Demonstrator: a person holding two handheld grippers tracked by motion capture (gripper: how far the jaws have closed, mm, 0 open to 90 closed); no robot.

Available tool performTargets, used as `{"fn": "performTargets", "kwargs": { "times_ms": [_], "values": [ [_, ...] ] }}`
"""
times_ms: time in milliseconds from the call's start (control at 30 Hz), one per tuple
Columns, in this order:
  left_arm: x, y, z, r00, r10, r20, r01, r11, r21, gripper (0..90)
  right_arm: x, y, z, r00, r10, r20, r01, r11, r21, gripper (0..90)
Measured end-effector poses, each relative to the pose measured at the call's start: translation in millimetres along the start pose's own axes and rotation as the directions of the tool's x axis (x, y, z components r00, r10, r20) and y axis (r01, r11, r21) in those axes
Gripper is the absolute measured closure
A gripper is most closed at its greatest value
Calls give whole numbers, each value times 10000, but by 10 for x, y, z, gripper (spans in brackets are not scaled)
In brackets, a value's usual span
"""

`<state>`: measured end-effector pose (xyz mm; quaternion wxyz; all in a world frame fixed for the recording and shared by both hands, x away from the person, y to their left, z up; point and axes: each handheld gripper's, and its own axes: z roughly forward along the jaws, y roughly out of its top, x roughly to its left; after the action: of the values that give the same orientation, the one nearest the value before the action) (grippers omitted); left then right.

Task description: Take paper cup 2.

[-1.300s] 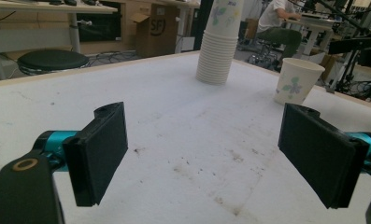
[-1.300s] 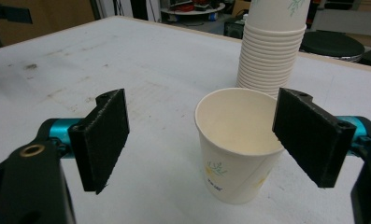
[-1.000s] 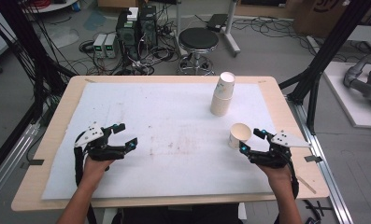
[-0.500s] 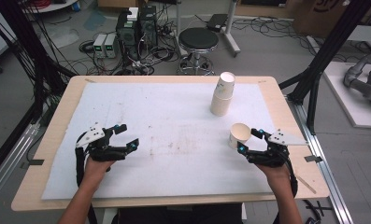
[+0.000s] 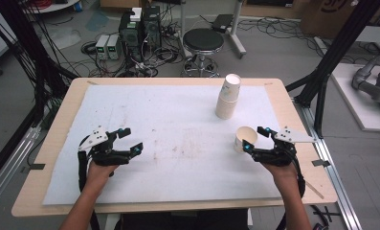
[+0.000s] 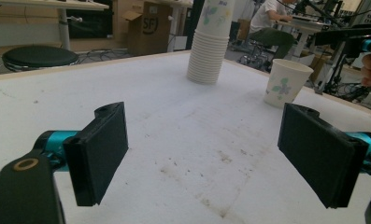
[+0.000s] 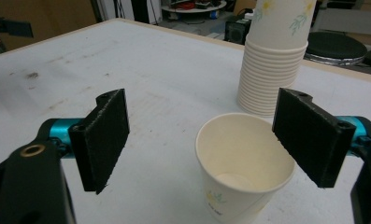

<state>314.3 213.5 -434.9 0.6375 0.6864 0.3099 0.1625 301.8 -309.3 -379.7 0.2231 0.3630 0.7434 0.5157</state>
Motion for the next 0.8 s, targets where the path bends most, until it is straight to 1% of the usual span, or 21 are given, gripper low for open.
{"fn": "performTargets", "kwargs": {
  "times_ms": [167, 300, 333, 433, 467, 700, 733, 800],
  "values": [
    [-2, -7, 8, 10000, -39, 70, 39, 10000, 29, 160, -36, 154, 16, 10000, -28, 23, 28, 10000, -17, 193],
    [-5, -11, 12, 9999, -77, 104, 77, 10000, 19, 161, -46, 301, 51, 9999, -62, 117, 62, 10000, -24, 193],
    [-3, -10, 10, 9999, -62, 101, 62, 10000, 34, 160, -53, 334, 64, 9998, -150, 153, 151, 9999, -54, 193],
    [-2, -12, 8, 9999, -104, 97, 104, 9999, 30, 160, -66, 410, 96, 9996, -156, 218, 157, 9999, -17, 193],
    [-2, -13, 9, 9999, -90, 95, 90, 10000, 32, 160, -71, 438, 111, 9997, -78, 210, 77, 10000, 25, 193],
    [-8, -19, 25, 9998, -86, 201, 84, 9999, 140, 160, -134, 582, 192, 9993, -173, 321, 169, 9997, 152, 193],
    [-8, -20, 28, 9998, -64, 214, 61, 9999, 155, 160, -141, 615, 206, 9994, -117, 326, 109, 9996, 248, 193],
    [-10, -23, 33, 9997, -71, 218, 67, 9998, 162, 160, -160, 664, 235, 9991, -188, 381, 175, 9993, 325, 193]
  ]
}}
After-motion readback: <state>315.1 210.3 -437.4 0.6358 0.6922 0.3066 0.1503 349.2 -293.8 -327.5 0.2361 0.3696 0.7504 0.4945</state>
